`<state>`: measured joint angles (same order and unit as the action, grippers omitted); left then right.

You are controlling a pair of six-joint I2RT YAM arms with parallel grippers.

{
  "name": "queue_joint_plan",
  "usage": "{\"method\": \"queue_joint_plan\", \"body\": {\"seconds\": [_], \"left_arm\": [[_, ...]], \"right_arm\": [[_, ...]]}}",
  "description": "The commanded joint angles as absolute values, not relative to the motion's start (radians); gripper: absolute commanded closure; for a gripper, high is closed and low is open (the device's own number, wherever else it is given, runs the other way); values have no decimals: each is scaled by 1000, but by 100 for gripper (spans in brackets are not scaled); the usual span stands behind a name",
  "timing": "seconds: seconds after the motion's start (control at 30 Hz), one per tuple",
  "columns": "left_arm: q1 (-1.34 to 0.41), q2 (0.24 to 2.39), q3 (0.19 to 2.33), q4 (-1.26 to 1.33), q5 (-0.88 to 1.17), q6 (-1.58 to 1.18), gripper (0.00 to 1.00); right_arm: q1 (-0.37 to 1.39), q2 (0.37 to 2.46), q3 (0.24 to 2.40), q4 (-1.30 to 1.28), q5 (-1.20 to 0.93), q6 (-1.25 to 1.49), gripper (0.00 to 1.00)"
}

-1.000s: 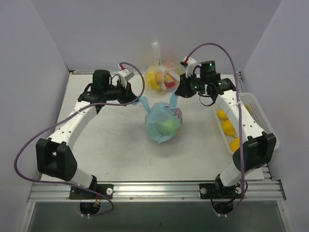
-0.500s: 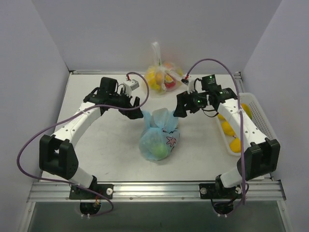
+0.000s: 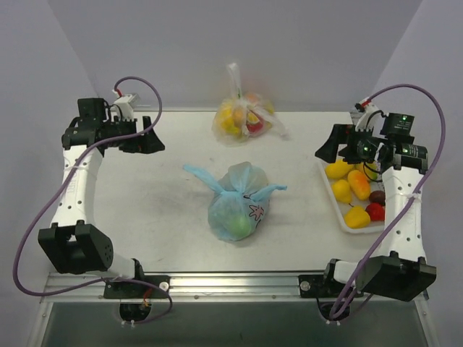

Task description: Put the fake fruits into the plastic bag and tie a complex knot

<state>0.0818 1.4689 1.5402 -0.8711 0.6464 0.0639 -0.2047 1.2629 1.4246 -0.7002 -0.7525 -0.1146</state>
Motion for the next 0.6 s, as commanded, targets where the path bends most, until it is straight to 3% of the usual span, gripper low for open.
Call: {"method": "queue_joint_plan", "body": {"seconds": [0.0,0.33,0.57], "left_arm": [[159,1424,1531,-965,643,74,3],[183,1197,1115,-934,397,337,3],[181,1117,1037,-933,371,380,3]], "right_arm": [[-253,1238,1370,-876,-730,-198,0],[-255,1163,1011,-942,-565,-331,0],[-210,1075,1015,-930,-526,-336,0]]}}
